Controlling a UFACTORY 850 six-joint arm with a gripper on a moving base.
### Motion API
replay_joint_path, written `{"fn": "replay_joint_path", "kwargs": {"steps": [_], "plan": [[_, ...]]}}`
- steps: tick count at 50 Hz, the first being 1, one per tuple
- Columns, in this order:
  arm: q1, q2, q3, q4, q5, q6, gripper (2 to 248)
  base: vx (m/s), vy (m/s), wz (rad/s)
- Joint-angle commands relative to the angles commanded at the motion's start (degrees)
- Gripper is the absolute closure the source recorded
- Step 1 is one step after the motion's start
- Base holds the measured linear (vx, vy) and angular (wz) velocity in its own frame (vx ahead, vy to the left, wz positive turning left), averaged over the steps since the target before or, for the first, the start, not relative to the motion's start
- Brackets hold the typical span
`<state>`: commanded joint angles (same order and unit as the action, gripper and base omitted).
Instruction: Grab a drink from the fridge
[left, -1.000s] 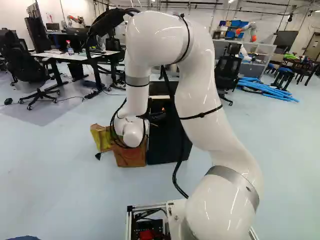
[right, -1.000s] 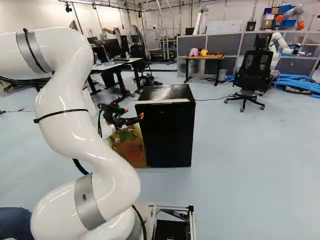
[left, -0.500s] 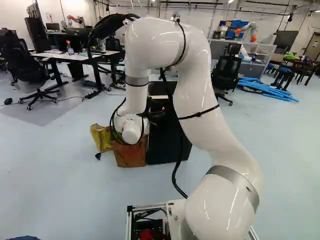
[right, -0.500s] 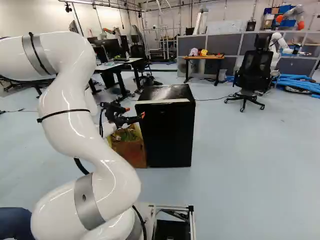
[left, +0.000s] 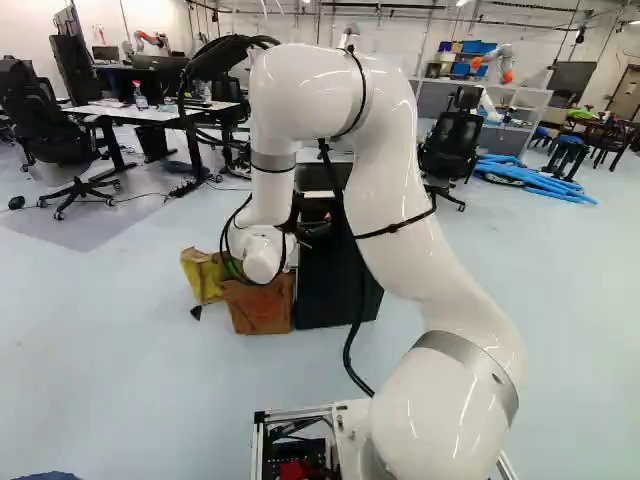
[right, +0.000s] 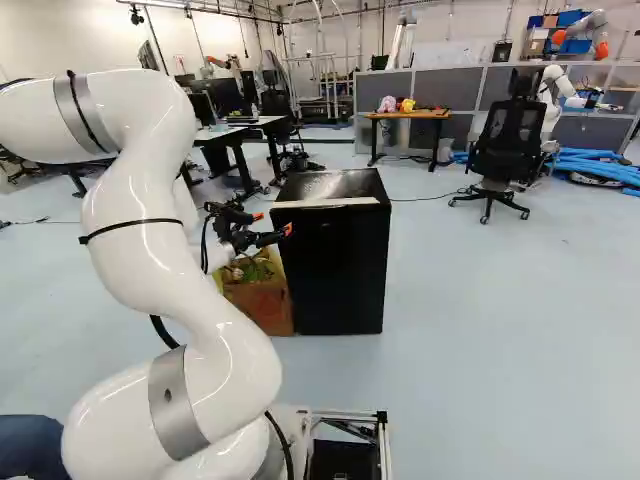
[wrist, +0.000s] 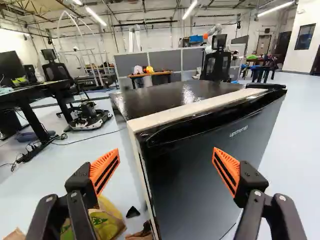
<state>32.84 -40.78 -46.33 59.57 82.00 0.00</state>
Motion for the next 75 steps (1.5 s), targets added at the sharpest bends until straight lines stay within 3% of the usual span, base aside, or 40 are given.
{"fn": "replay_joint_path", "kwargs": {"steps": [75], "plan": [[-0.9, -1.8, -3.2, 5.1, 0.0, 0.0, 3, 0.0, 0.0, 0.0]]}}
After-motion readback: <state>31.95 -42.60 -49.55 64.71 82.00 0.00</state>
